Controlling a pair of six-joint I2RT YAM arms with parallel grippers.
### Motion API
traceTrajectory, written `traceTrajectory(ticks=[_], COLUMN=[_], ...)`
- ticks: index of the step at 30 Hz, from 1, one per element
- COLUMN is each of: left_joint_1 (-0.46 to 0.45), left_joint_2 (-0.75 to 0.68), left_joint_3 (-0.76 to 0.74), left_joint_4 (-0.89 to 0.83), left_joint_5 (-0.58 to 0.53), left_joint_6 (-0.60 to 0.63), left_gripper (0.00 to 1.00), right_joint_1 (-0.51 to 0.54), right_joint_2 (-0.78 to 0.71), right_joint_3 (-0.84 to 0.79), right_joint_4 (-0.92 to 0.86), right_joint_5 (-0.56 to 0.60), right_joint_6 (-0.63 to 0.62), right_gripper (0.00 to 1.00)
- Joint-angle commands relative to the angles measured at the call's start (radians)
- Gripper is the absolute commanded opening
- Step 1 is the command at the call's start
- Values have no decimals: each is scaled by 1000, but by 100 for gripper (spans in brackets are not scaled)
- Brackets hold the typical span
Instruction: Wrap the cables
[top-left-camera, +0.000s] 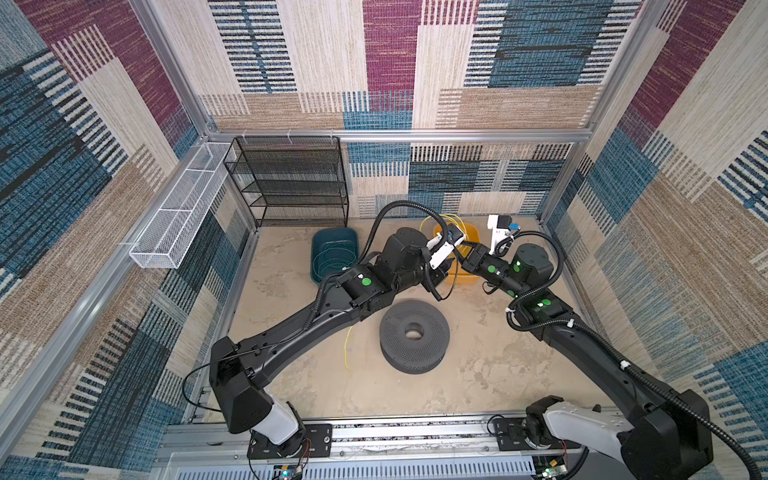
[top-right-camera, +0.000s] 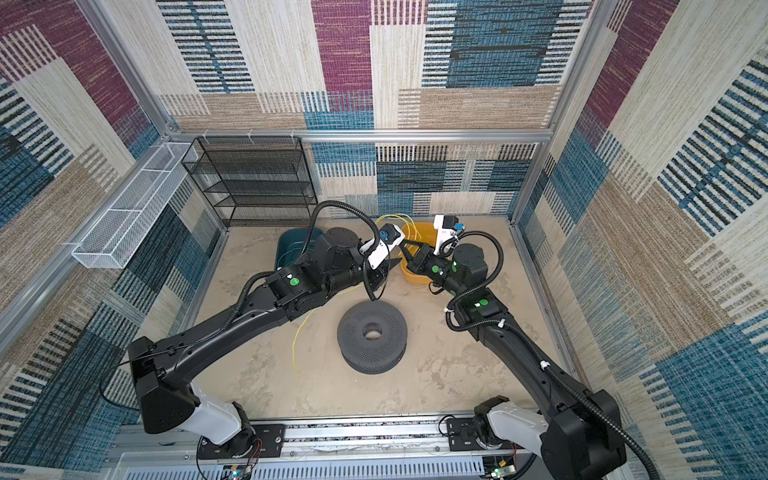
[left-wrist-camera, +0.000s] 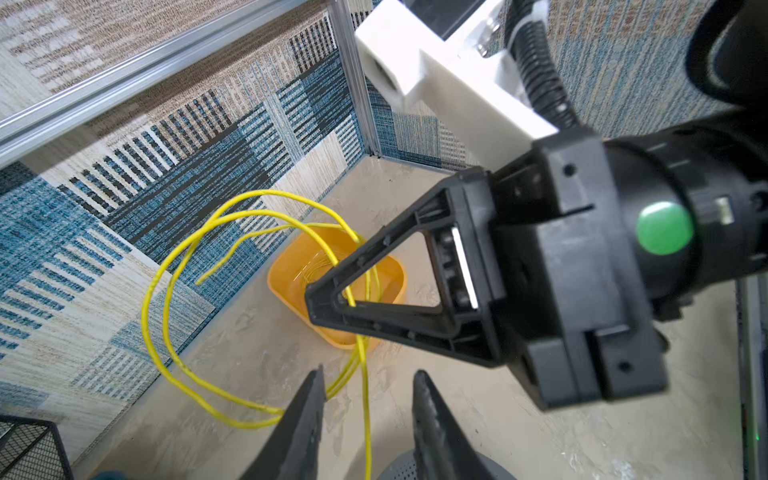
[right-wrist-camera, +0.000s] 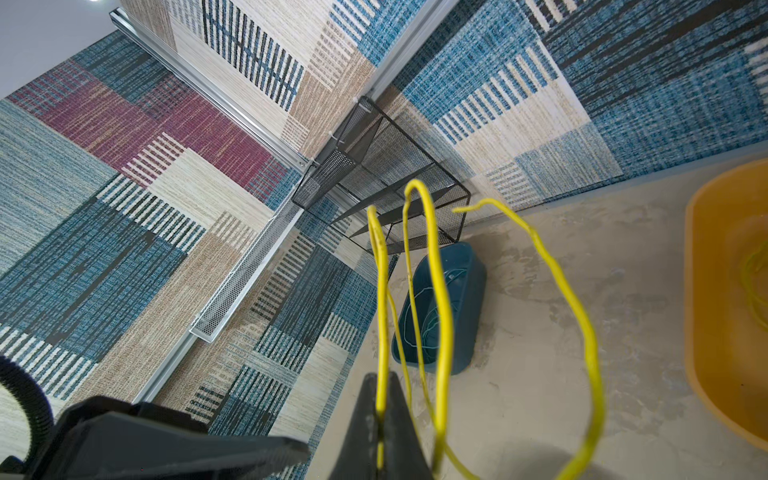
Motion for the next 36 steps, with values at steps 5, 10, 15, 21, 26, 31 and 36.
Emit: traceTrajectory(ticks=[5, 10, 15, 21, 26, 31, 36], left_joint_1=[32, 33, 37, 39, 39, 40, 40], left_joint_2=[17, 25, 27, 28, 19, 14, 11], left_joint_3=[-6, -10, -26, -45, -63, -77, -86], left_joint_4=[35, 20, 22, 47, 74, 79, 86], left_joint_5=[103, 79, 71, 64, 65, 73, 73], left_joint_6=[-76, -74, -78, -78, -69, -67, -65], left_gripper=[28, 27, 26, 14, 2, 0, 2], right_joint_1=[19, 19, 21, 28, 29, 30, 32], right_joint_2=[-10, -14, -16, -14, -7, 0, 4], right_joint_3=[-19, -19, -25, -31, -31, -27, -26], right_joint_4=[58, 56, 59, 65, 68, 73, 76], right_joint_5=[-12, -10, -14, -17, -26, -34, -44], right_joint_6=[21, 18, 21, 26, 26, 28, 32], right_gripper=[0, 0, 0, 0, 0, 0, 0])
